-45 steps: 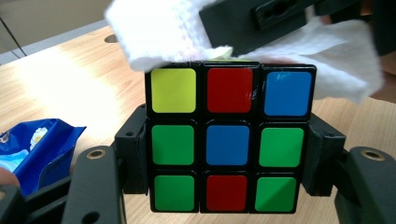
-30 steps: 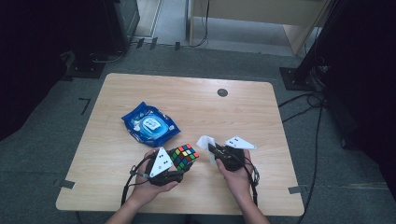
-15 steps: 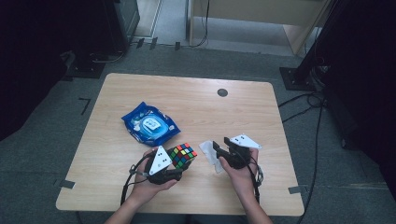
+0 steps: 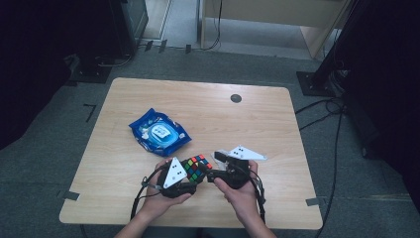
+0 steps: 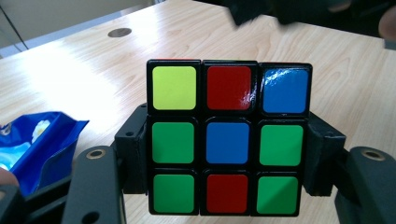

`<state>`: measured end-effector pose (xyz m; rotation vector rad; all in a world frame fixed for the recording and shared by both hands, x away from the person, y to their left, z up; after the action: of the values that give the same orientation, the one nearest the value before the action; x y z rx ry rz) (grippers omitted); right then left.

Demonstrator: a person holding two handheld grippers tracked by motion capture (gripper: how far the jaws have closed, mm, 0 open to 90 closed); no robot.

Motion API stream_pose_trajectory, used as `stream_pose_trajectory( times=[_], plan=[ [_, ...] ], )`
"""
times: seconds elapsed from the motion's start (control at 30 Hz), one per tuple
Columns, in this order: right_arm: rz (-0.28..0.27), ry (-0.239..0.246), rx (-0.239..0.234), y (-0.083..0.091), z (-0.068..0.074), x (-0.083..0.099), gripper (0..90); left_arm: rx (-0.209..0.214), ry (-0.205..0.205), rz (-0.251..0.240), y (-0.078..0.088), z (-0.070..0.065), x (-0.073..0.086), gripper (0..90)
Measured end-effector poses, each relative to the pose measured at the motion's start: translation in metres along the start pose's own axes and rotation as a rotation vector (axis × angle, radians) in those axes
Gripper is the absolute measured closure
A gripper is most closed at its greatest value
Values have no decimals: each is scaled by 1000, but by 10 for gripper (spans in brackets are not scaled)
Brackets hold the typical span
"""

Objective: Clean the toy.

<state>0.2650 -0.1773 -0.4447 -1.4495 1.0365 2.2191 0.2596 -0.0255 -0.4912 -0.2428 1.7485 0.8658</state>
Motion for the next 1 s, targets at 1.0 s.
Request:
stream_pose_trajectory(
  times=[1.0],
  plan=[
    [126, 94, 73, -21, 13, 18, 344, -12, -39, 26, -3, -8, -1, 337]
  ],
)
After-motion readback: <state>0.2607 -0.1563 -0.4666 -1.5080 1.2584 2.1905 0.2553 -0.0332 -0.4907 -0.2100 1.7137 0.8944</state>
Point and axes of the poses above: each handheld gripper's, and its own axes: y roughly backward along the jaws, x roughly out of its underside, z roughly to its left, the point moved 4 cm from there along -y, roughly forward along the jaws, and after that the axes turned 11 degrees about y, right-handed, at the moved point
